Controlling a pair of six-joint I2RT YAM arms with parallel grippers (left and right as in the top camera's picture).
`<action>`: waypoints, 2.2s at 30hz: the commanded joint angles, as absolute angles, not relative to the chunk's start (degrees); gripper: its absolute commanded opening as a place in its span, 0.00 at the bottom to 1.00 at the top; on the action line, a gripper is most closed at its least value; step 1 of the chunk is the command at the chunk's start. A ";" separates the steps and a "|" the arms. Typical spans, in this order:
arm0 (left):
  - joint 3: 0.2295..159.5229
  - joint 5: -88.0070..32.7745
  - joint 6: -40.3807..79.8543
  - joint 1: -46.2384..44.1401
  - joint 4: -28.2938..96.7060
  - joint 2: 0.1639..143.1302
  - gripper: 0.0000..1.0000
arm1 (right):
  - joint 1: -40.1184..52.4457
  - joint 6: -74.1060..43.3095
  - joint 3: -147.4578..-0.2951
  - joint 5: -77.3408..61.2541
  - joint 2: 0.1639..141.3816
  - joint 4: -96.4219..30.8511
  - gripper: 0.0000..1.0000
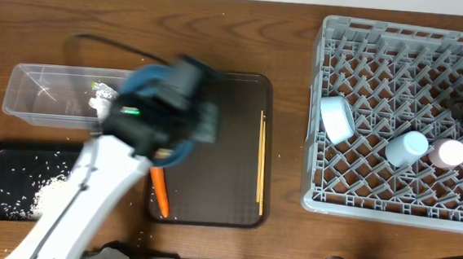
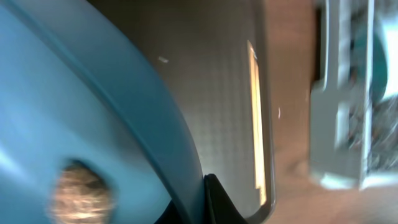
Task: Sort waste into correct bins and load items into the dishwasher rack
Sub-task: 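Tip the cookie off the blue plate onto the black tray, then carry the blue plate with the left gripper and stand it in the rack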
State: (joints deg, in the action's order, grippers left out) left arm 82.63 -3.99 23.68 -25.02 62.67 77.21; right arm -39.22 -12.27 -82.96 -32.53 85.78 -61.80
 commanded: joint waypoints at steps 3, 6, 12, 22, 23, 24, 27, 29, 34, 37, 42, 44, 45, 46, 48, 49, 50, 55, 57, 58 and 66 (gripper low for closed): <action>81.84 -20.16 22.20 -3.90 63.20 72.77 0.06 | -37.52 -11.33 -83.07 -32.80 85.58 -61.76 0.99; 80.27 -26.30 18.70 8.10 64.25 72.77 0.06 | -37.52 -11.31 -83.07 -32.80 85.58 -61.78 0.99; 75.26 -38.24 9.04 29.12 64.23 72.77 0.06 | -37.52 -11.31 -83.07 -32.80 85.58 -61.73 0.99; 64.60 -71.07 -13.34 58.17 62.92 72.75 0.06 | -37.52 -11.33 -83.07 -32.80 85.58 -61.82 0.99; 63.26 -74.19 -15.07 60.75 62.92 72.75 0.06 | -37.52 -11.33 -83.07 -32.80 85.58 -61.91 0.99; 61.69 -77.34 -17.21 63.66 62.94 72.75 0.06 | -37.52 -11.33 -83.07 -32.80 85.58 -62.00 0.99; 57.93 -83.40 -20.97 70.02 63.00 72.73 0.06 | -37.52 -11.38 -83.07 -32.80 85.58 -62.04 0.99; 56.07 -87.81 -23.88 73.01 63.00 72.58 0.06 | -37.52 -11.64 -83.07 -32.80 85.58 -62.04 0.99; 55.46 -90.11 -27.66 76.51 63.42 71.88 0.06 | -37.52 -11.73 -83.07 -32.77 85.58 -62.17 0.99; 55.46 -90.11 -28.38 77.65 63.79 70.63 0.06 | -37.52 -11.73 -83.07 -32.77 85.58 -62.19 0.99; 55.46 -89.97 -28.77 76.95 64.38 68.88 0.06 | -37.52 -11.75 -83.07 -32.80 85.58 -61.98 0.99; 55.46 -90.02 -30.26 73.54 64.25 68.18 0.06 | -37.52 -11.77 -83.07 -32.77 85.58 -61.71 0.99; 55.53 -90.02 -31.46 71.26 64.16 67.61 0.06 | -37.52 -11.77 -83.07 -32.77 85.58 -61.69 0.99; 55.66 -89.97 -32.45 68.64 63.92 66.98 0.06 | -37.52 -11.77 -83.07 -32.80 85.58 -61.69 0.99; 56.53 -88.82 -32.84 61.71 62.02 65.39 0.06 | -37.52 -12.03 -83.07 -32.80 85.58 -61.69 0.99; 57.28 -87.35 -31.97 57.45 60.31 64.62 0.06 | -37.52 -12.21 -83.07 -32.80 85.58 -61.67 0.99; 57.84 -86.02 -30.30 53.63 58.24 64.14 0.06 | -37.52 -12.21 -83.07 -32.80 85.58 -61.60 0.99; 58.26 -84.36 -9.41 32.53 33.91 64.51 0.06 | -37.52 -13.28 -83.07 -32.80 85.58 -60.88 0.99; 58.26 -82.98 1.72 24.62 19.35 65.76 0.06 | -37.52 -13.47 -83.07 -32.77 85.58 -60.60 0.99; 58.26 -79.15 9.43 20.38 11.38 66.65 0.06 | -37.54 -13.98 -83.07 -32.77 85.58 -60.47 0.99; 58.28 -48.23 36.36 -6.24 -32.97 76.42 0.06 | -37.85 -16.16 -83.07 -31.86 85.58 -60.45 0.99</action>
